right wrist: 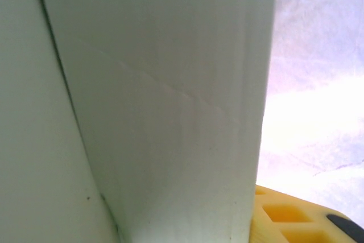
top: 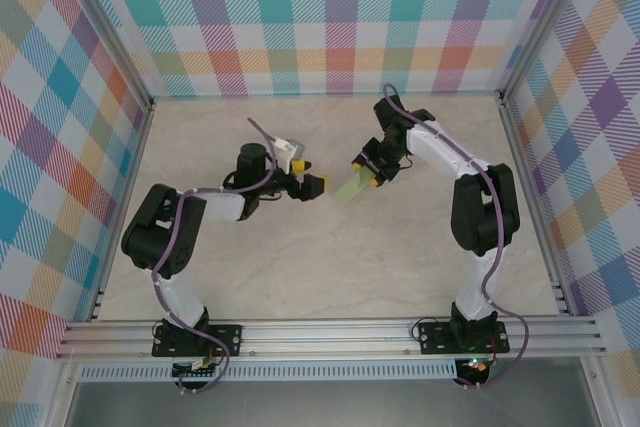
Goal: Fold the paper box
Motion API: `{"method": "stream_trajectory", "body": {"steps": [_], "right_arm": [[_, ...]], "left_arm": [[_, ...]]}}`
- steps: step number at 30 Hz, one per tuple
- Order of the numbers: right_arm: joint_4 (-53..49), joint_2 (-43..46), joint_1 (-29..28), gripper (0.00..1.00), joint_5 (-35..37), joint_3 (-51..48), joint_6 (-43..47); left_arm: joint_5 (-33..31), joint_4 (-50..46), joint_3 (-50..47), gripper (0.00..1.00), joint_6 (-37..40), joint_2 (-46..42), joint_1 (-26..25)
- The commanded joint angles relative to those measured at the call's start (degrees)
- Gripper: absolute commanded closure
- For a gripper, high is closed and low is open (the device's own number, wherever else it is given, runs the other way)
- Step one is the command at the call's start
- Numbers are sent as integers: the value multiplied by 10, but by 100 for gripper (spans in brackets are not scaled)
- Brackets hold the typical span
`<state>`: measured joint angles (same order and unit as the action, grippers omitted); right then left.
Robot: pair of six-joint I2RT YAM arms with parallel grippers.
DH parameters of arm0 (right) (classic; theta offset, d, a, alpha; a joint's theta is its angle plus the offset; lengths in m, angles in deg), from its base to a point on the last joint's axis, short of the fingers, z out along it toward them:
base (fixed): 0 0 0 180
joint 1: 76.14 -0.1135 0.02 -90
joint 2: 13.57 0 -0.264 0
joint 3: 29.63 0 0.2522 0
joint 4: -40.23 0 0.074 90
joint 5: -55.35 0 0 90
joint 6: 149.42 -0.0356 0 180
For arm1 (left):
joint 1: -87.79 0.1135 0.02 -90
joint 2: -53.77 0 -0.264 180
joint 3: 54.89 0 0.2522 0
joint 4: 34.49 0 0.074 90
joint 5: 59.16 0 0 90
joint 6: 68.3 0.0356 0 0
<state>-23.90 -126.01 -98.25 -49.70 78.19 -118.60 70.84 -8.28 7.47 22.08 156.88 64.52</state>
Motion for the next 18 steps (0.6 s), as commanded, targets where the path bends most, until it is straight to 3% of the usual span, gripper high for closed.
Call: {"method": "stream_trajectory", "body": {"steps": [1,4,7,13,18], "right_arm": [[-33,5,-2,56,-27,23,-38],[-46,9,-2,56,-21,23,-39],[-51,12,-2,56,-19,20,-42],[-47,19,-3,56,-23,10,-57],[-48,27,-11,56,-14,9,-72]], "left_arm": [[-26,89,-8,0,144,12,-34],[-65,130,-18,0,192,24,-74],[-83,106,-3,1,237,34,-103],[-86,114,7,8,263,64,-124],[-147,152,10,16,260,95,-148]]}}
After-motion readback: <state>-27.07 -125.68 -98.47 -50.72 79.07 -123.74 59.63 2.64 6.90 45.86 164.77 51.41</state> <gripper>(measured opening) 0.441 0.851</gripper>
